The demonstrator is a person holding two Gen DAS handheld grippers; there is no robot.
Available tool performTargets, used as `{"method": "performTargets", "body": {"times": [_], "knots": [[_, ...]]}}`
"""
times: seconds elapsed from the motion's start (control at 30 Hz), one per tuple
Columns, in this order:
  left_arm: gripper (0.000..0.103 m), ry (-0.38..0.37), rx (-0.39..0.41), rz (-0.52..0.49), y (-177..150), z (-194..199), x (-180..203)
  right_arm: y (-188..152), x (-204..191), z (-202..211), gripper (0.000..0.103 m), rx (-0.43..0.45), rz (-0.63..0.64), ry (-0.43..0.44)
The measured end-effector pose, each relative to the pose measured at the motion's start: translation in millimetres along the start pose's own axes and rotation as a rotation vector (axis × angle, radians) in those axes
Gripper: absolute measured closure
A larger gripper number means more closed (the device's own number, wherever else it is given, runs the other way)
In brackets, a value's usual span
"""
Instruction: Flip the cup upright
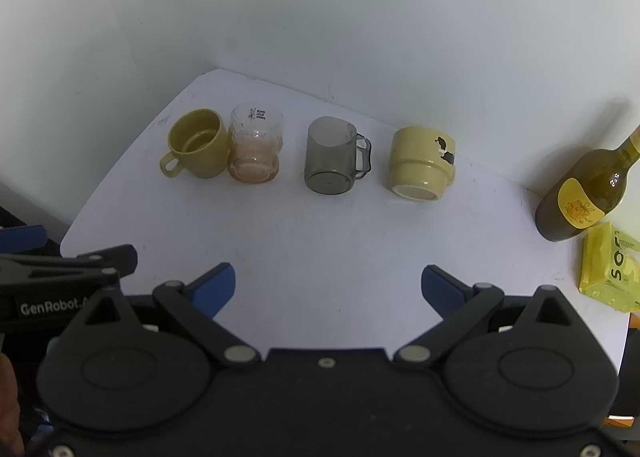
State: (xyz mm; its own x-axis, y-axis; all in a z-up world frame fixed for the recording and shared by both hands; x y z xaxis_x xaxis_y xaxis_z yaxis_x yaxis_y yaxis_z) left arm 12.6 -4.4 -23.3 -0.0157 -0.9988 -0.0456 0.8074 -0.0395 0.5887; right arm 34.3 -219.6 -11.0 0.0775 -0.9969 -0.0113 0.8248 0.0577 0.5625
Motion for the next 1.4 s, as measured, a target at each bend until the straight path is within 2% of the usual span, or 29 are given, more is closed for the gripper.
{"method": "performTargets", "body": {"times": [1.4], "knots": [[0.000, 0.012, 0.010, -0.004, 0.2, 1.0, 3.1, 4.5, 0.3, 1.2, 0.003, 0.002, 0.008, 0.009]]}}
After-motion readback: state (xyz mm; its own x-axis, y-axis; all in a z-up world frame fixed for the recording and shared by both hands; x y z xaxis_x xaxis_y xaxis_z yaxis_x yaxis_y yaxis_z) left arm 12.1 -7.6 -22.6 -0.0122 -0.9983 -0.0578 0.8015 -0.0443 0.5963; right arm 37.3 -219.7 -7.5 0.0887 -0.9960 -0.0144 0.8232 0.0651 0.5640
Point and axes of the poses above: each gripper's, at about its wrist camera, not at the fingertips, and z roughly against the way its jaws point, x to its right, y to its top, the point moved 2 cm from there along -z, roughly the way its jaws point, and after that the axes turned 6 degrees about x, right-handed, at the moved point
